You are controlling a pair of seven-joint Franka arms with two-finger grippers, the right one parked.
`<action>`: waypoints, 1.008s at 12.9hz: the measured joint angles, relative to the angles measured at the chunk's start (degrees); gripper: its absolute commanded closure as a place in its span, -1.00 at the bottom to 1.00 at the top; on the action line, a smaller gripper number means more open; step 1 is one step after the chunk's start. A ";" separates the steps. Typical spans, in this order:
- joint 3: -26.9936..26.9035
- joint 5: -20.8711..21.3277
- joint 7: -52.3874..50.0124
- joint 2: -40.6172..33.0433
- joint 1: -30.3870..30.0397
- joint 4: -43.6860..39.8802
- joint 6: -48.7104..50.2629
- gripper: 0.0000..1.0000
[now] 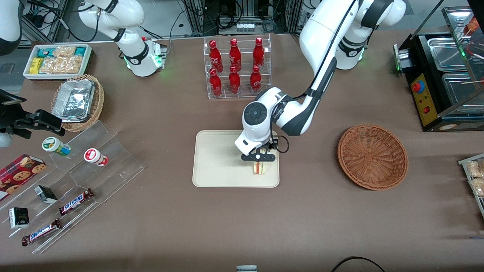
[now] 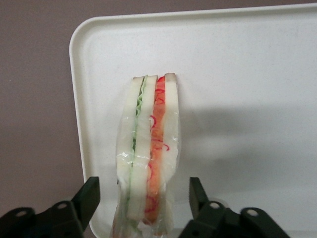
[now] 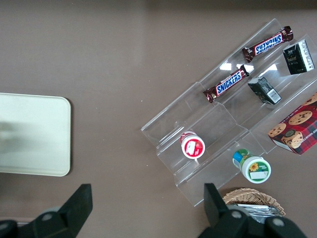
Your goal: Place sandwich from basket to tray
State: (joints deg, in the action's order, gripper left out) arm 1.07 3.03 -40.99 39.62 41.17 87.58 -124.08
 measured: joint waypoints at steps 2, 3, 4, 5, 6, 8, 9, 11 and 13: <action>-0.14 0.00 -0.63 -0.20 0.00 -1.17 0.04 -1.00; -0.30 0.00 -1.75 -0.78 -0.01 -2.08 0.55 -1.00; -0.54 0.03 -2.92 -1.96 -0.02 -2.93 2.14 -1.00; -0.90 0.22 -3.70 -3.76 -0.02 -3.57 4.56 -1.00; -1.47 0.82 -4.22 -5.93 -0.04 -4.03 7.39 -1.00; -2.65 2.10 -4.73 -11.01 -0.33 -4.32 12.64 -1.00; -3.28 2.34 -4.80 -13.70 -0.68 -4.33 15.18 -1.00; -4.93 2.51 -4.83 -18.09 -1.51 -4.30 18.89 -1.00; -7.44 2.54 -4.82 -21.21 -1.81 -4.20 21.50 -1.00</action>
State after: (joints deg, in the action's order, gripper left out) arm -6.37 5.57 -45.81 18.41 39.36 83.38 -102.58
